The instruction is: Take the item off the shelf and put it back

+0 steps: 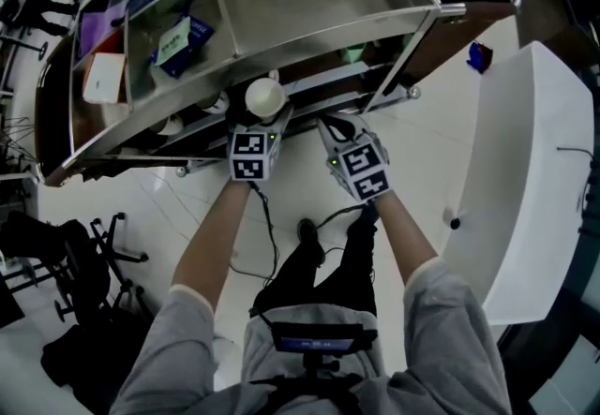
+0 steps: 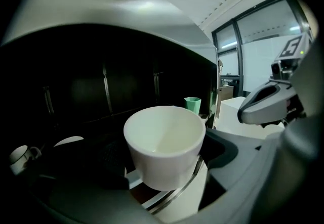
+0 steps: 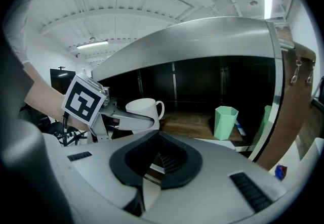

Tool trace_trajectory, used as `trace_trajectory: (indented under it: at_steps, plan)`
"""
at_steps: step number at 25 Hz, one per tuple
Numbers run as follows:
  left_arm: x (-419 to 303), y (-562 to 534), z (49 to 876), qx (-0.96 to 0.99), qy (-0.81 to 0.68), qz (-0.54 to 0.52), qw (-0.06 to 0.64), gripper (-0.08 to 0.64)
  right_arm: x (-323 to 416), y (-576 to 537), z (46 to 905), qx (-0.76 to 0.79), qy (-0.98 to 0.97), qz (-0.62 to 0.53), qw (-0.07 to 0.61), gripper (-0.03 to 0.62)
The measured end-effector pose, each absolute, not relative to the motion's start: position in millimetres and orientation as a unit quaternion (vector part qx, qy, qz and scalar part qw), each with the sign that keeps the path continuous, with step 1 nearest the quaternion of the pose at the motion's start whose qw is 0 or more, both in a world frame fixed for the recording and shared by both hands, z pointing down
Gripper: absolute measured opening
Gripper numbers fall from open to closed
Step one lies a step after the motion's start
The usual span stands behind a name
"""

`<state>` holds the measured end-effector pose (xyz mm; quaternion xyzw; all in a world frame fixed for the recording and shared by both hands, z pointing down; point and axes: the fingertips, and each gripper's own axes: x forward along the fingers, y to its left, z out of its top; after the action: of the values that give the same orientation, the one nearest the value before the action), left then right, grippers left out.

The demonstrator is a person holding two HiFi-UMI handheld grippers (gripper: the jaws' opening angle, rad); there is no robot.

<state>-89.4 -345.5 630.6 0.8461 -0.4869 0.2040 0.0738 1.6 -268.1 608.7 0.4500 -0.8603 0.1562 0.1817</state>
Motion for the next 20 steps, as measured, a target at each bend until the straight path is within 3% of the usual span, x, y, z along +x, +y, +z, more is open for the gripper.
trace_trajectory:
  at_steps: [20]
  plan:
    - [-76, -426, 659, 0.846, -0.496, 0.188, 0.042, 0.428, -5, -339, 655, 0.477, -0.847, 0.163, 0.169, 0.008]
